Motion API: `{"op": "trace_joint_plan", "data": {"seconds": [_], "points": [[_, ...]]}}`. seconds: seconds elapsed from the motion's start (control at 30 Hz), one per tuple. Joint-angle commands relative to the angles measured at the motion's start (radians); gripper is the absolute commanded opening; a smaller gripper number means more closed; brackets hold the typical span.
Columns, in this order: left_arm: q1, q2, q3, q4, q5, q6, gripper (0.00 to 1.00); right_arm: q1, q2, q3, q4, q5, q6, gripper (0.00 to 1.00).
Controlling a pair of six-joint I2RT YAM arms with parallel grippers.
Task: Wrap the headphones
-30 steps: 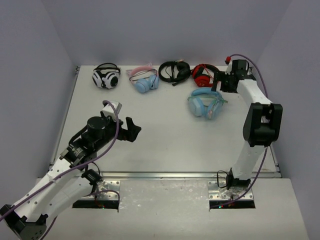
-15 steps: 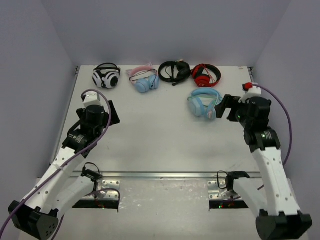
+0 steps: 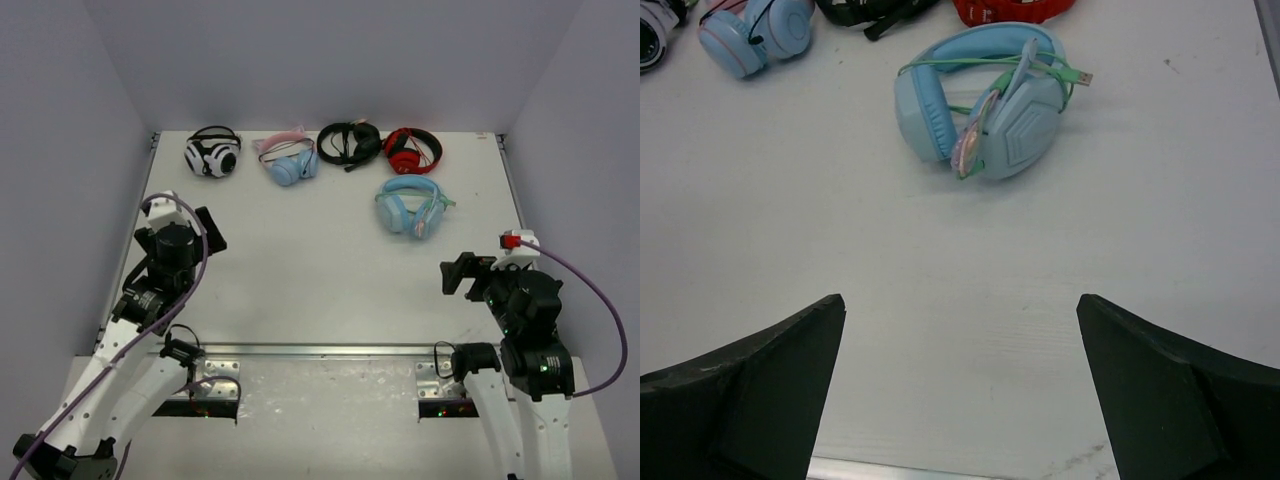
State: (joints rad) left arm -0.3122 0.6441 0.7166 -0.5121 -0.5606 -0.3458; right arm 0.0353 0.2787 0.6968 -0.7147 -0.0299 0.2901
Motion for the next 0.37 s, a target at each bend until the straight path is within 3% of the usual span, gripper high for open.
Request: {"op": "trace_joint_plan", "data": {"seconds": [0.0, 0.33], "points": [[0.01, -0.038, -0.012, 0.053, -0.016, -0.002, 1.0, -0.002, 0.013, 0.01, -0.008, -0.021, -0.014, 0.99], [0.01, -0.043, -0.023, 0.075, 0.054, 0.022, 1.0, -0.002, 0.065, -0.033, 0.034, -0.042, -0.006, 0.99]]}}
